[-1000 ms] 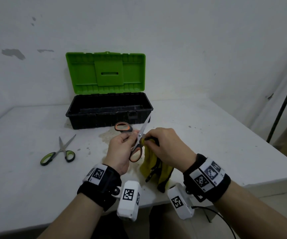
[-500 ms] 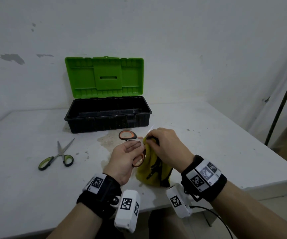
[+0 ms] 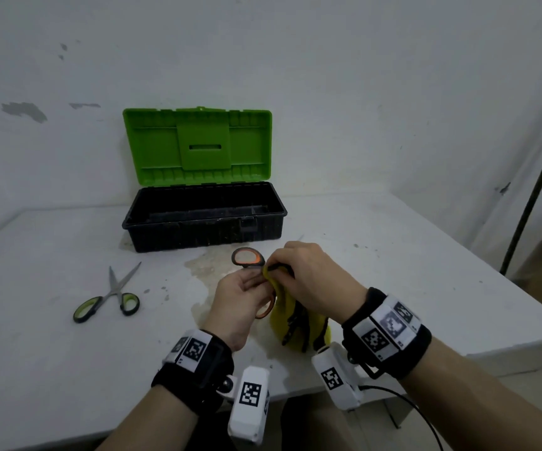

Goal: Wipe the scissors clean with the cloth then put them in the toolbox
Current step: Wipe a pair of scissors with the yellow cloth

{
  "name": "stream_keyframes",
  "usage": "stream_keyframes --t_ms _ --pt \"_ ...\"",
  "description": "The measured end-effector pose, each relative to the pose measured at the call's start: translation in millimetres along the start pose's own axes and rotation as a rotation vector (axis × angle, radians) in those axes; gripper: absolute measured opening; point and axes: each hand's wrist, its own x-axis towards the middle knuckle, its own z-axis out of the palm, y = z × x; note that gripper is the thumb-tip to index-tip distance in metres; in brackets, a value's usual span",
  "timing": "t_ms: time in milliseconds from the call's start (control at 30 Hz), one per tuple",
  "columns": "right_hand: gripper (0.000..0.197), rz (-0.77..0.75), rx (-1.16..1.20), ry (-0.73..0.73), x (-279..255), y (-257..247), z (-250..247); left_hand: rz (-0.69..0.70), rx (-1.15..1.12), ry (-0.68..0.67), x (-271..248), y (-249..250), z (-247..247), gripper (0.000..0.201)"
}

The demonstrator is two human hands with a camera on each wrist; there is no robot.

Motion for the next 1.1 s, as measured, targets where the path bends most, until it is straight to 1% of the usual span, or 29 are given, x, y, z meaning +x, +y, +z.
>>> stream_keyframes --t_ms 100,200,267,300,367,433,567,633,733,767,833,900,933,1000,1067,1100 --pt "0.016 -0.013 0.021 0.016 0 -6 3 0.029 0.031 -0.014 0 1 3 0.033" --pt "0.017 0.063 -0.009 0.049 -3 3 0 0.019 -0.026 0.071 5 1 -2 0.028" --pt "0.016 0.068 -0.004 0.068 -5 6 -4 0.004 -0.059 0.111 7 1 -5 0.026" --pt "0.015 0.041 0.016 0.085 -5 5 -5 0.008 -0.055 0.107 7 1 -5 0.026" --pt "0.013 -0.008 0.050 0.100 -4 0 -2 0.035 -0.012 0.057 4 1 -1 0.027" --pt "0.012 -0.014 0.067 0.102 -2 -2 3 0.053 0.010 0.017 3 1 2 0.027" --pt "0.014 0.097 0.045 0.174 -1 14 0 -0.012 -0.095 0.087 8 0 -3 0.022" --pt "0.015 0.115 0.047 0.204 -3 17 -3 -0.038 -0.161 0.083 9 0 -5 0.019" --pt "0.015 0.031 0.065 0.152 -6 7 0 -0.040 -0.136 0.069 10 0 -3 0.022" --pt "0.015 0.034 0.056 0.135 -6 6 3 -0.041 -0.131 0.065 10 0 -3 0.023" --pt "0.017 0.113 0.024 0.152 -2 14 3 -0.048 -0.159 0.072 9 1 -3 0.019" --pt "0.016 0.219 0.017 0.216 0 27 -1 -0.049 -0.200 0.074 8 3 -4 0.017" --pt "0.015 0.233 0.032 0.254 0 31 -4 -0.042 -0.206 0.070 8 4 -4 0.018" --pt "0.012 0.153 0.072 0.278 -2 28 -5 -0.038 -0.208 0.069 9 5 -4 0.019" --pt "0.012 0.032 0.097 0.217 -6 14 -3 -0.032 -0.176 0.064 10 4 -2 0.020" --pt "0.013 0.002 0.102 0.179 -7 9 0 -0.019 -0.142 0.051 9 3 0 0.022"
